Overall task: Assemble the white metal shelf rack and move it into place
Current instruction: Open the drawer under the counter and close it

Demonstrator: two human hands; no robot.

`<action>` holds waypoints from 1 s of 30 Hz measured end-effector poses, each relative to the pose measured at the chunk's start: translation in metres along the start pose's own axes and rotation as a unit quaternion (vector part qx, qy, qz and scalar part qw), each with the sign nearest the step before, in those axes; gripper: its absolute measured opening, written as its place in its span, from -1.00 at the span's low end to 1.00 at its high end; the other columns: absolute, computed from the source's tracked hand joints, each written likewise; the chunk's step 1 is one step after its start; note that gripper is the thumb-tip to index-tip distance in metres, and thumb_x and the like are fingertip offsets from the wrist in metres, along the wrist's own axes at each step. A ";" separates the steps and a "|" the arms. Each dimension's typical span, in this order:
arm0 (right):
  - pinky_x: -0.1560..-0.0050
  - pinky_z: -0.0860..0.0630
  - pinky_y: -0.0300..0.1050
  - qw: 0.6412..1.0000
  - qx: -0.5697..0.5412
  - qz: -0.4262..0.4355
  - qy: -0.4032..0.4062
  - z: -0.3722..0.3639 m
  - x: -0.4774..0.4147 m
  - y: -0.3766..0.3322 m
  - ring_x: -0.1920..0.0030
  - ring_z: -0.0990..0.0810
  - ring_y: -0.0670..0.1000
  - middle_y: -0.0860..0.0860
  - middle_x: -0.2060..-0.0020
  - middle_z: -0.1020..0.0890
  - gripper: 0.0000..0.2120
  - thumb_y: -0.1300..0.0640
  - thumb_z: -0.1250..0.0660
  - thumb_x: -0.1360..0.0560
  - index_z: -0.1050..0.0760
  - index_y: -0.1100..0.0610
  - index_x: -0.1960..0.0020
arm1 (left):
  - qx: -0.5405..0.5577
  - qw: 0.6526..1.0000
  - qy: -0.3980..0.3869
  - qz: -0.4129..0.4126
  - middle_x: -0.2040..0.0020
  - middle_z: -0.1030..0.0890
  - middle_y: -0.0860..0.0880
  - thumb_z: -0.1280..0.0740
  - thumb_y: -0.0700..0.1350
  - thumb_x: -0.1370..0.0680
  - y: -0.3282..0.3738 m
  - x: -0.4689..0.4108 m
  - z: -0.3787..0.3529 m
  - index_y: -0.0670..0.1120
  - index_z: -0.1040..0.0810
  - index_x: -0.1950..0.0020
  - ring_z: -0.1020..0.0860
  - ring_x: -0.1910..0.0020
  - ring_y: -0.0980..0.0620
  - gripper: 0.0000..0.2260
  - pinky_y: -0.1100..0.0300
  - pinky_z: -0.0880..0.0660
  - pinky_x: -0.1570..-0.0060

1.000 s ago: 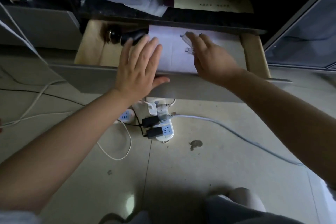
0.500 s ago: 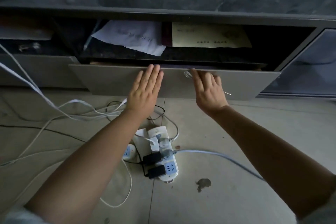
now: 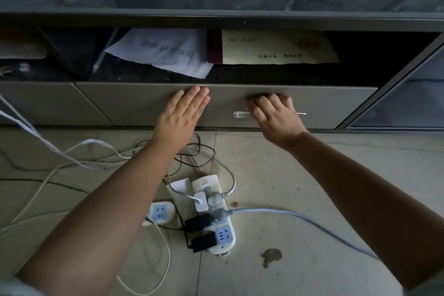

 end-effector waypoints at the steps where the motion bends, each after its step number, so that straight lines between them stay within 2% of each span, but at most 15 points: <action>1: 0.10 -0.22 -0.03 1.000 -0.009 -0.012 -0.008 0.002 0.000 -0.002 0.14 -0.32 0.11 0.17 0.17 -0.61 -0.70 0.26 -0.09 -0.41 -0.34 0.24 -0.13 | 0.006 1.000 -0.004 0.005 -0.45 0.39 -0.22 0.13 -0.17 -0.58 0.002 -0.001 0.003 -0.29 0.34 -0.45 0.37 -0.45 -0.17 -0.46 -0.03 0.33 -0.44; 4: 0.04 -0.35 -0.03 0.997 -0.037 -0.053 -0.037 0.009 0.000 -0.008 0.13 -0.43 0.14 0.17 0.18 -0.60 -0.66 0.25 -0.05 -0.38 -0.43 0.24 -0.10 | 0.038 0.999 0.007 0.022 -0.50 0.26 -0.22 0.18 -0.24 -0.58 0.009 0.003 0.011 -0.29 0.32 -0.46 0.35 -0.46 -0.16 -0.50 -0.02 0.27 -0.45; 6: 0.02 -0.42 -0.05 0.994 -0.043 -0.079 -0.064 0.017 -0.001 -0.013 0.20 -0.55 0.15 0.15 0.20 -0.60 -0.61 0.25 -0.02 -0.36 -0.51 0.25 -0.06 | 0.071 0.997 -0.003 0.038 -0.51 0.04 -0.18 -0.07 -0.17 -0.54 0.010 0.006 0.022 -0.27 0.25 -0.49 0.24 -0.49 -0.14 -0.36 -0.01 0.23 -0.44; 8: 0.08 -0.41 -0.06 0.991 -0.070 -0.092 -0.063 0.023 0.001 -0.019 0.26 -0.57 0.16 0.17 0.21 -0.59 -0.63 0.26 -0.04 -0.36 -0.51 0.27 -0.06 | 0.117 0.990 -0.038 0.066 -0.49 -0.14 -0.13 -0.31 -0.14 -0.44 0.006 0.007 0.037 -0.24 0.04 -0.49 0.00 -0.48 -0.12 -0.25 -0.01 0.18 -0.43; 10: 0.20 -0.51 -0.09 0.984 -0.119 -0.105 -0.075 0.033 0.005 -0.027 0.27 -0.59 0.18 0.20 0.19 -0.60 -0.66 0.28 -0.06 -0.36 -0.47 0.28 -0.07 | 0.148 0.982 -0.083 0.082 -0.46 -0.26 -0.15 -0.38 -0.13 -0.39 -0.003 0.014 0.056 -0.21 -0.12 -0.45 -0.11 -0.43 -0.11 -0.29 -0.04 0.09 -0.43; 13: 0.18 -0.56 0.07 0.964 -0.196 -0.133 -0.121 0.069 0.002 -0.038 0.14 -0.60 0.27 0.28 0.05 -0.59 -0.67 0.31 -0.04 -0.38 -0.35 0.29 -0.13 | 0.173 0.961 -0.197 0.086 -0.50 -0.15 -0.15 -0.27 -0.09 -0.49 -0.027 0.020 0.097 -0.15 0.04 -0.50 -0.07 -0.50 -0.12 -0.31 -0.07 0.10 -0.44; 16: -0.02 -0.51 0.22 0.947 -0.204 -0.143 -0.204 0.126 -0.018 -0.048 -0.09 -0.55 0.36 0.34 -0.12 -0.54 -0.64 0.37 -0.04 -0.39 -0.33 0.32 -0.17 | 0.170 0.949 -0.241 0.110 -0.48 -0.21 -0.18 -0.15 -0.06 -0.49 -0.063 0.022 0.153 -0.14 0.00 -0.50 -0.17 -0.47 -0.15 -0.38 -0.06 0.06 -0.45; 17: -0.12 -0.45 0.24 0.939 -0.202 -0.142 -0.240 0.147 -0.029 -0.050 -0.20 -0.47 0.38 0.35 -0.19 -0.49 -0.61 0.43 -0.08 -0.40 -0.33 0.34 -0.22 | 0.190 0.934 -0.283 0.108 -0.51 -0.12 -0.19 -0.10 -0.07 -0.53 -0.077 0.020 0.175 -0.12 0.09 -0.51 -0.09 -0.49 -0.14 -0.40 -0.05 0.13 -0.45; 19: -0.37 -0.21 0.19 0.901 -0.214 -0.134 -0.353 0.191 -0.050 -0.057 -0.44 -0.15 0.30 0.29 -0.40 -0.26 -0.50 0.48 -0.13 -0.43 -0.24 0.33 -0.37 | 0.251 0.859 -0.430 0.116 -0.53 0.17 -0.17 -0.04 -0.08 -0.61 -0.103 0.023 0.217 -0.10 0.31 -0.49 0.18 -0.51 -0.13 -0.40 -0.03 0.30 -0.41; 20: -0.44 -0.10 0.13 0.879 -0.222 -0.126 -0.402 0.212 -0.059 -0.060 -0.48 -0.02 0.24 0.23 -0.46 -0.14 -0.47 0.47 -0.12 -0.46 -0.18 0.30 -0.41 | 0.265 0.829 -0.476 0.125 -0.52 0.24 -0.16 -0.04 -0.09 -0.62 -0.115 0.023 0.238 -0.10 0.35 -0.48 0.25 -0.50 -0.13 -0.39 -0.04 0.31 -0.40; 22: -0.45 -0.06 0.07 0.858 -0.213 -0.106 -0.455 0.252 -0.076 -0.067 -0.50 0.05 0.18 0.18 -0.47 -0.08 -0.46 0.43 -0.13 -0.47 -0.13 0.26 -0.42 | 0.279 0.802 -0.504 0.157 -0.52 0.22 -0.15 -0.05 -0.11 -0.62 -0.136 0.025 0.276 -0.10 0.32 -0.49 0.24 -0.50 -0.13 -0.39 -0.06 0.26 -0.42; 25: -0.35 -0.30 0.16 0.851 -0.227 -0.049 -0.470 0.303 -0.092 -0.089 -0.42 -0.19 0.26 0.27 -0.36 -0.27 -0.47 0.42 -0.25 -0.38 -0.25 0.32 -0.33 | 0.308 0.756 -0.540 0.205 -0.53 0.14 -0.16 -0.06 -0.12 -0.62 -0.156 0.038 0.334 -0.13 0.22 -0.52 0.17 -0.51 -0.14 -0.42 -0.08 0.19 -0.44; 27: -0.06 -0.55 0.10 0.862 -0.228 0.019 -0.453 0.328 -0.091 -0.109 -0.20 -0.47 0.29 0.31 -0.15 -0.48 -0.46 0.39 -0.44 -0.24 -0.39 0.36 -0.19 | 0.320 0.726 -0.558 0.244 -0.53 0.09 -0.19 -0.09 -0.14 -0.61 -0.165 0.053 0.376 -0.14 0.15 -0.53 0.12 -0.51 -0.15 -0.42 -0.09 0.15 -0.44; 29: 0.20 -0.59 -0.02 0.869 -0.228 0.081 -0.432 0.356 -0.089 -0.128 0.03 -0.61 0.25 0.28 0.04 -0.58 -0.49 0.38 -0.51 -0.13 -0.48 0.34 -0.06 | 0.307 0.713 -0.559 0.293 -0.50 -0.09 -0.24 -0.22 -0.13 -0.54 -0.166 0.076 0.418 -0.18 -0.04 -0.52 -0.05 -0.49 -0.20 -0.40 -0.12 0.00 -0.43; 30: 0.19 -0.58 -0.05 0.862 -0.237 0.109 -0.435 0.370 -0.088 -0.137 0.04 -0.60 0.24 0.27 0.04 -0.58 -0.53 0.39 -0.49 -0.18 -0.48 0.33 -0.07 | 0.295 0.700 -0.561 0.328 -0.46 -0.23 -0.25 -0.30 -0.12 -0.47 -0.166 0.088 0.442 -0.19 -0.19 -0.48 -0.18 -0.45 -0.21 -0.39 -0.14 -0.12 -0.39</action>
Point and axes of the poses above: each hand's wrist, its own x-axis away from the middle knuckle, its own z-axis out of the back of the hand, y = z × x, the point moved 1 cm from there along -x, towards the middle knuckle
